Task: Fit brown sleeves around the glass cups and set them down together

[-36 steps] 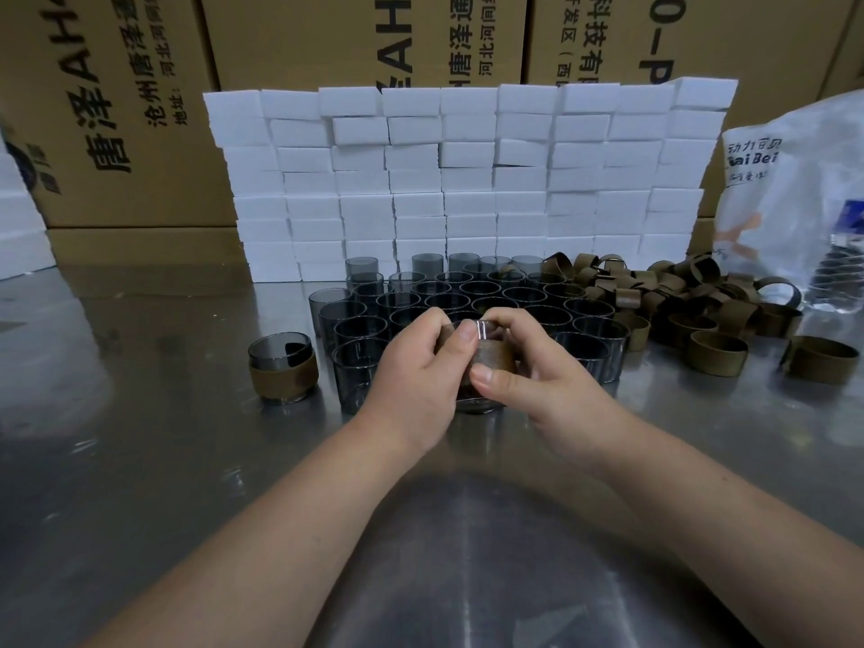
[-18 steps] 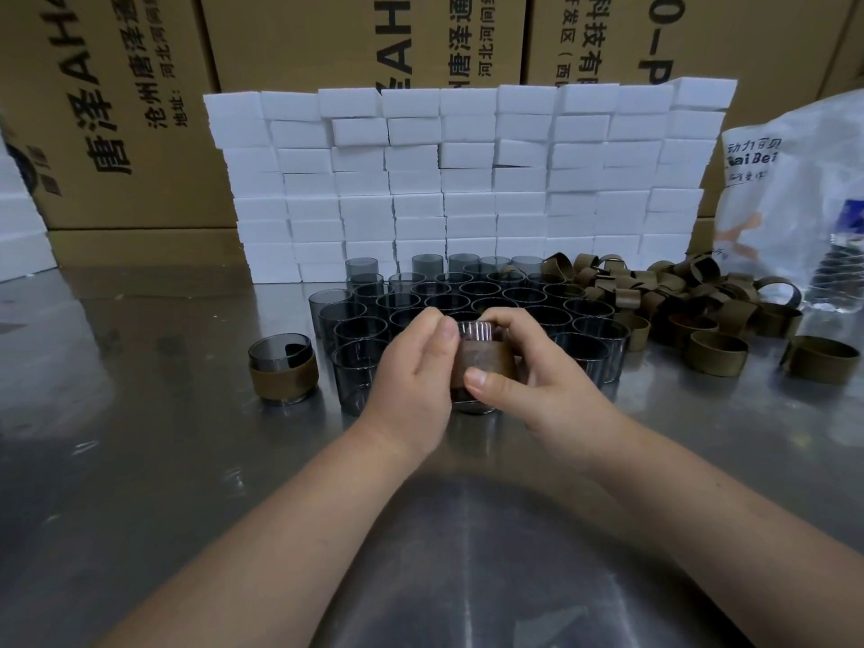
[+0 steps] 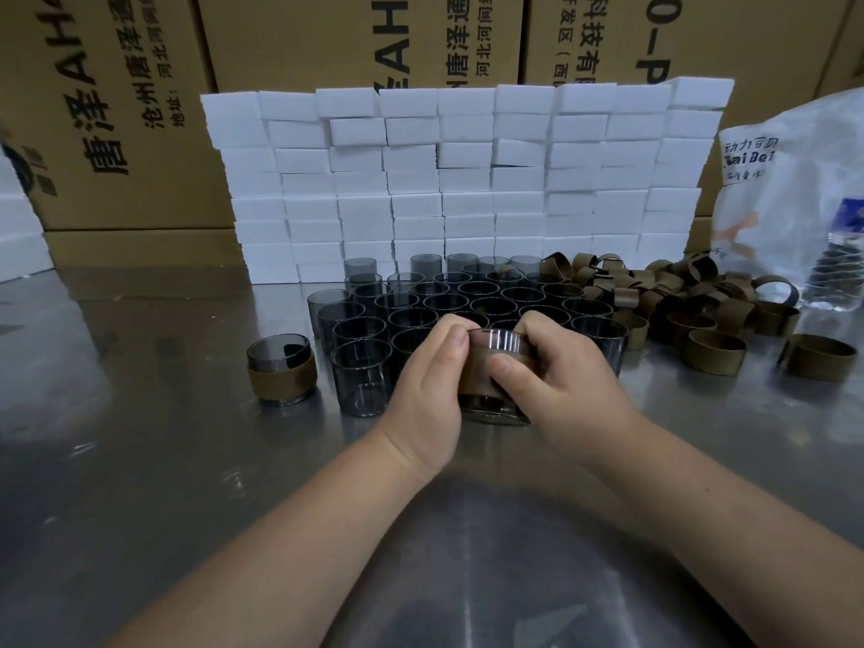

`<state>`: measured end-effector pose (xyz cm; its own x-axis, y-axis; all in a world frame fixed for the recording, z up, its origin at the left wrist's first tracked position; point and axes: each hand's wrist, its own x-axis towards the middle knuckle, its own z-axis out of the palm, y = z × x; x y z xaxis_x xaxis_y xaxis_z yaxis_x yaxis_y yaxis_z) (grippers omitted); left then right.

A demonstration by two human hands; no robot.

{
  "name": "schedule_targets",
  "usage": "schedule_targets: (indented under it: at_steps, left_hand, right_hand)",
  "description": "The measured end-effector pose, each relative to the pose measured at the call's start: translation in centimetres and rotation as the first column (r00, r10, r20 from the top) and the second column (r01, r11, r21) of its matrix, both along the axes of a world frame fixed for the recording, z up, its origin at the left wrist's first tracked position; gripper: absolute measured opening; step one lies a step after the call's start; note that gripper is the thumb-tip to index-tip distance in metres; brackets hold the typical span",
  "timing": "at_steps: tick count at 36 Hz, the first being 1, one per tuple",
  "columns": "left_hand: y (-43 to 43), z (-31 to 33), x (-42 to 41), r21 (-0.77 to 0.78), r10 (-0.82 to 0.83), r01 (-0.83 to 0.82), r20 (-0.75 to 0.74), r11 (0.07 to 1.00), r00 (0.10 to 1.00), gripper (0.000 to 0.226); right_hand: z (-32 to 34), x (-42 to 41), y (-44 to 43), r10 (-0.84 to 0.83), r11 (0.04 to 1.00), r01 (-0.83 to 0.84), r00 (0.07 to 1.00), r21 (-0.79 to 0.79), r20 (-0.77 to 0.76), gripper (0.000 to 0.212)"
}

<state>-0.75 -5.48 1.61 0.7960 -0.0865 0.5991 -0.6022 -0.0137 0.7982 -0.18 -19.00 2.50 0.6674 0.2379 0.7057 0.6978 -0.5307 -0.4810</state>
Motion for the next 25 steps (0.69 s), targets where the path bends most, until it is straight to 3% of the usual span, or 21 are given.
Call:
schedule_targets:
  at_steps: [9,20,22,25]
  left_hand:
    - [0.02,-0.08,-0.04,0.005,-0.022,0.022,-0.011,1.000,1.000,0.044]
    - [0.24,0.37,-0.42,0.084,-0.008,0.004,0.048,0.996,0.999,0.035]
    - [0.29,0.46,-0.40,0.093,0.070,-0.078,0.080,0.993,0.994,0.030]
    - [0.56,0.59,-0.20,0.147,0.395,-0.432,0.223,0.890,0.891,0.032]
  right_hand:
    - [0.01,-0.28,0.16,-0.015,0.999,0.019,0.997,-0.050,0.079,0.032]
    - [-0.24,-0.02,0.25,-0.016,1.000,0.016,0.999,-0.002,0.030,0.027]
    - [-0.11,-0.06,0.35,-0.012,0.999,0.011,1.000,0.037,0.013,0.024]
    - [0.02,-0.07,0.53,-0.001,0.998,-0.002,0.999,0.059,0.049,0.049]
